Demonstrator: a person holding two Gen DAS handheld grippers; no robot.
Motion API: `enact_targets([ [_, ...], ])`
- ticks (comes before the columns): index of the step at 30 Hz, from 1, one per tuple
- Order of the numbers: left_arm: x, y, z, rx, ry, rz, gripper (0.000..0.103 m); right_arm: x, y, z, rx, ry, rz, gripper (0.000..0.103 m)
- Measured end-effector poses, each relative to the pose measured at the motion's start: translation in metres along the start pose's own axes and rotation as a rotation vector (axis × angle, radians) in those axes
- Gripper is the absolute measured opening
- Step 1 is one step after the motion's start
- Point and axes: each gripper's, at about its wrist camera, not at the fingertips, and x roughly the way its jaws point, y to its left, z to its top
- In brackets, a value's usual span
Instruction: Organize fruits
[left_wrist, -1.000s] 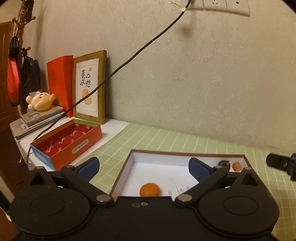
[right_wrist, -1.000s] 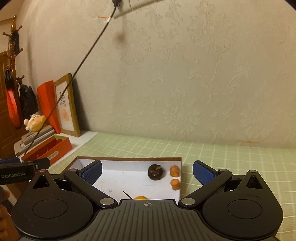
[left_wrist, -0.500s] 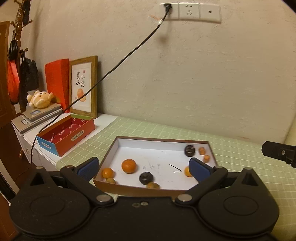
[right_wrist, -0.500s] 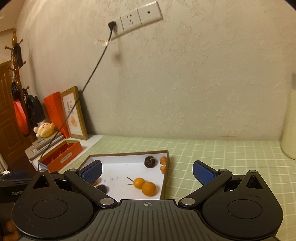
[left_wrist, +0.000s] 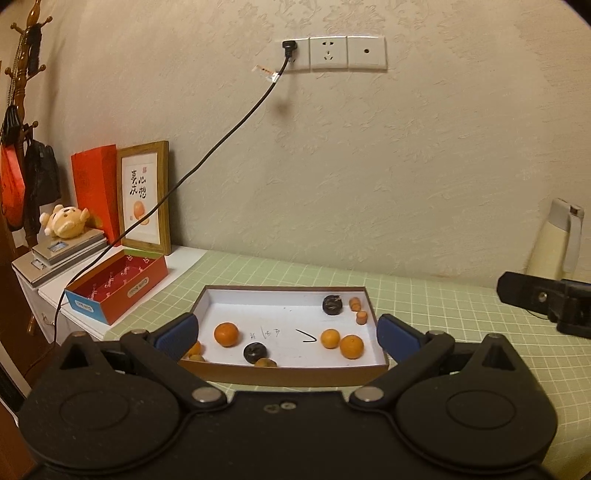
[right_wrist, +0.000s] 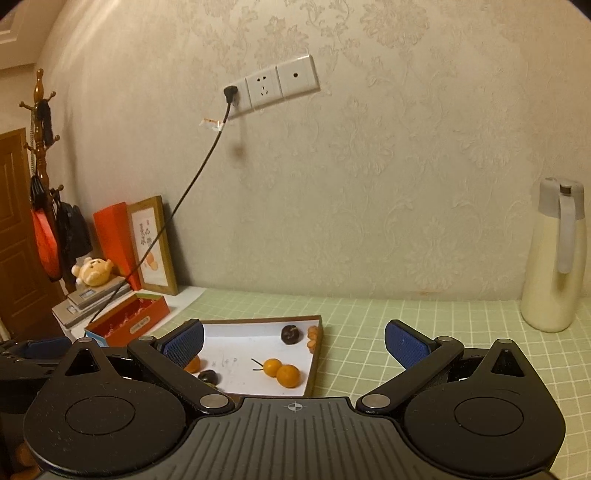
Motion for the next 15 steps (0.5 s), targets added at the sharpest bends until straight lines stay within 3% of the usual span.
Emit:
enact_targets([
  [15,-0.0001,-0.0080,0.0024,0.004,-0.006,-0.003,0.097,0.0074,-0.0007,0.0006,-0.018,0.017,-0.024,0.103],
])
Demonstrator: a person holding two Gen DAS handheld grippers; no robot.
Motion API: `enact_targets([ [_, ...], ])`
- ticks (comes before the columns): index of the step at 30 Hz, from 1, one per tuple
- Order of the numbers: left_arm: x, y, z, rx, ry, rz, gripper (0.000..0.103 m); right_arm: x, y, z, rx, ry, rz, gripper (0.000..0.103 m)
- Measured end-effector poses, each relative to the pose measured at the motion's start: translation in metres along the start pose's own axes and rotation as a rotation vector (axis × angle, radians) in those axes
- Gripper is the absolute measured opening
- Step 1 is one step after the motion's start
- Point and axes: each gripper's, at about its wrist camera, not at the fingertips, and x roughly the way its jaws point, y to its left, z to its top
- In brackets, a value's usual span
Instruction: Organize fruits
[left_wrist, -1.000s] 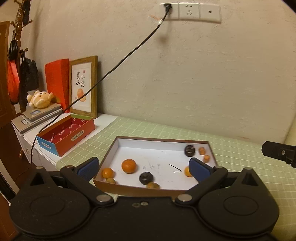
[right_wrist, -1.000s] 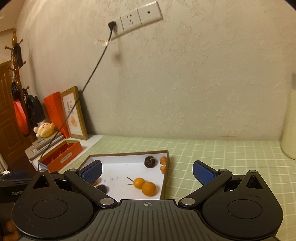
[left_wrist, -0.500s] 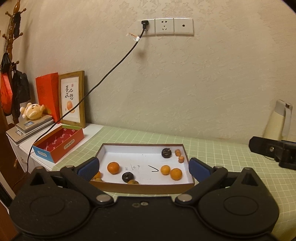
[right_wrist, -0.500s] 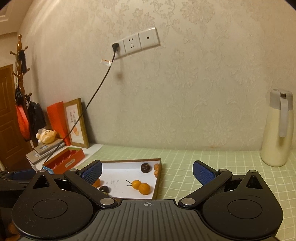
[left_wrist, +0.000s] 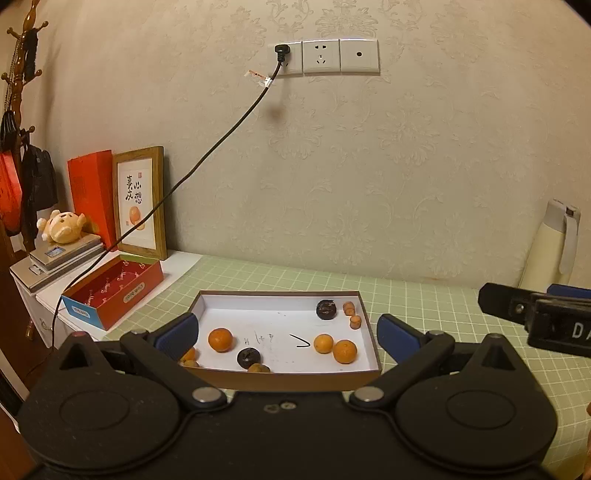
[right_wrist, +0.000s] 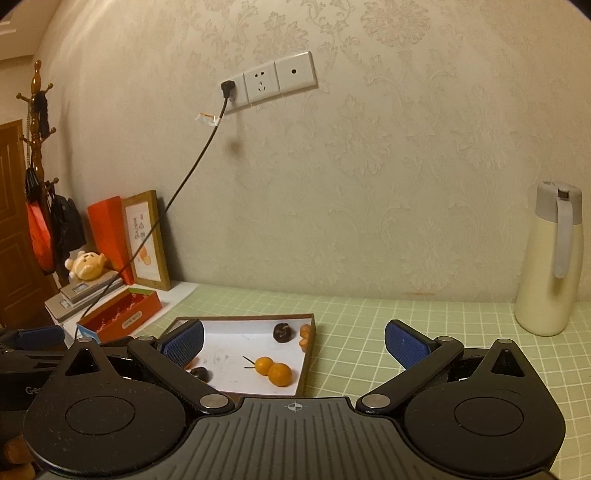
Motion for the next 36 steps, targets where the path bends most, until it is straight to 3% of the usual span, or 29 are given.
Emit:
enact_targets([
  [36,0.006,0.008,0.002,-0.008,0.013,0.032,0.097,0.016,-0.001,-0.006,-0.027,0.040,-0.016,0.103],
])
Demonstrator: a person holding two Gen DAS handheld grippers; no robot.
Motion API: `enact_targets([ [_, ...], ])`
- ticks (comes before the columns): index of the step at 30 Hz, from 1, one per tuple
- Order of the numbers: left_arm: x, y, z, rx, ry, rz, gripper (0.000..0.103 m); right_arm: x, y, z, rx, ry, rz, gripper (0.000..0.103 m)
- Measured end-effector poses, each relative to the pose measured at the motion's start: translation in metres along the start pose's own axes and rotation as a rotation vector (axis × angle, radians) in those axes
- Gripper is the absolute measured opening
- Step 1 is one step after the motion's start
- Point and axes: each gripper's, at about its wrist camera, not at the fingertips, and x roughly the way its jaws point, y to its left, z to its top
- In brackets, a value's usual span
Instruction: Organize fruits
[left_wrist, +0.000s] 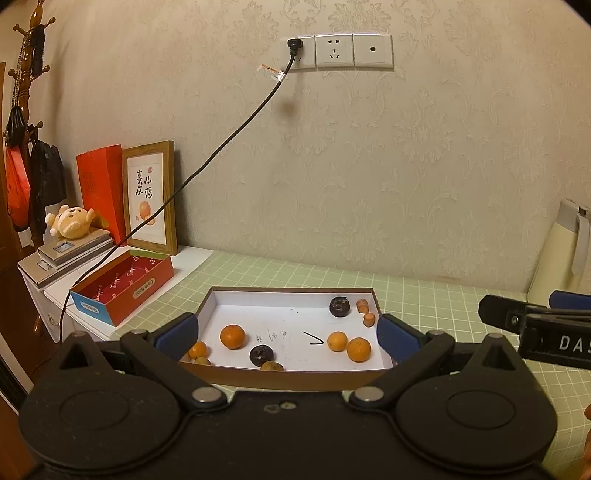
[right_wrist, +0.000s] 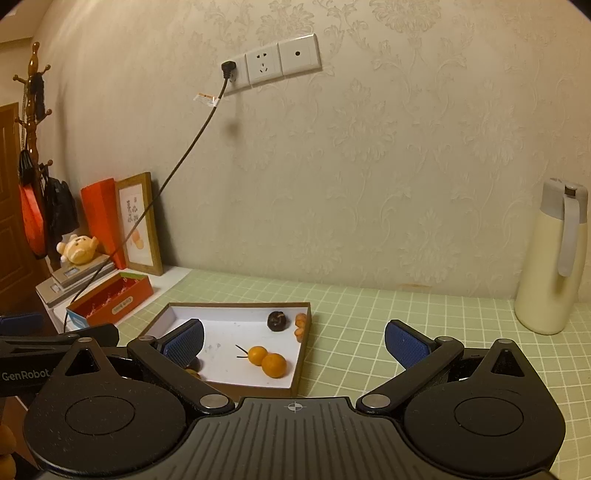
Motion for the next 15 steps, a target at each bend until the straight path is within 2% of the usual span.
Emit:
enact_targets([
  [15,0.0070,0.0032,-0.0037,-0.010,0.018,-0.010,0.097,0.0065,0.0056,-0.0028,-0.011,0.013,0.007,0.103],
])
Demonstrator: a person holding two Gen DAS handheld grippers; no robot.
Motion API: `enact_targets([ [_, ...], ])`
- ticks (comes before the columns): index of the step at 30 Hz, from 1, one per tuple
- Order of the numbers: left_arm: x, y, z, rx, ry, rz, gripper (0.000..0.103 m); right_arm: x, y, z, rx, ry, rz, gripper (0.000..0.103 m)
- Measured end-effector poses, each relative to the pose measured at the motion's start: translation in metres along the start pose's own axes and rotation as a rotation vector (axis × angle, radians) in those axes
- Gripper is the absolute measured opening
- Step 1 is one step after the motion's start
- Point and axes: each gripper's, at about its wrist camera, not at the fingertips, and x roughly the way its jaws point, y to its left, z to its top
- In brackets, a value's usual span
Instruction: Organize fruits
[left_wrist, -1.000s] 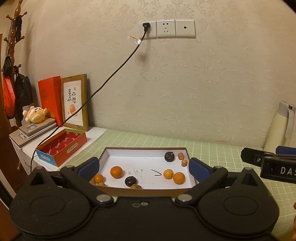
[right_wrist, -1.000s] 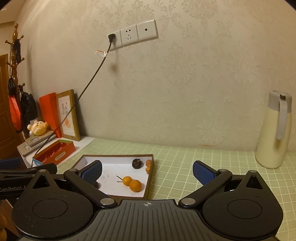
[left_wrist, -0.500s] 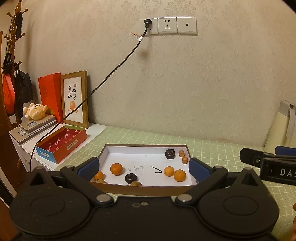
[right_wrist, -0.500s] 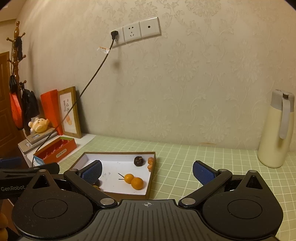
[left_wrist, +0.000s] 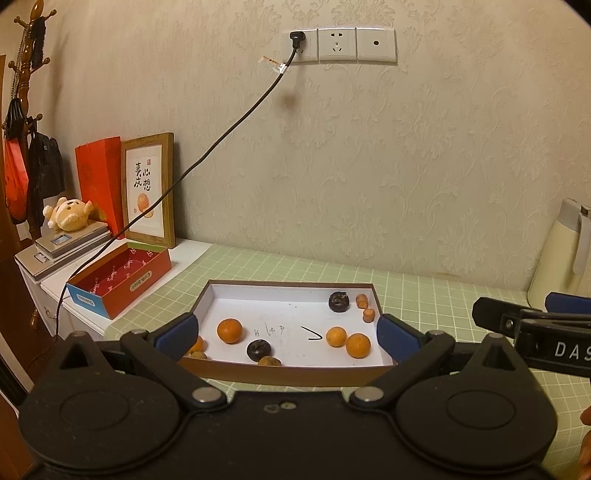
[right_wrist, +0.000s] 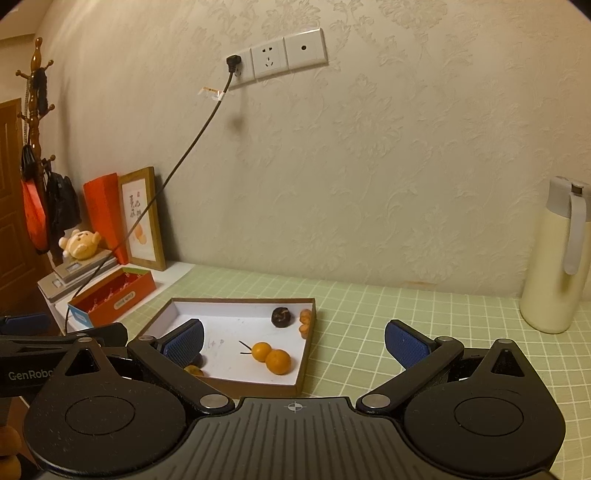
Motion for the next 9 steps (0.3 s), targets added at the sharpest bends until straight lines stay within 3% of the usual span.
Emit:
enact_targets([
  [9,0.0102,0.0045,-0.0048,-0.021,0.002,-0.021,0.094,0.0099,0.0036,-0.0021,0.004,0.010,0.013,0.103],
])
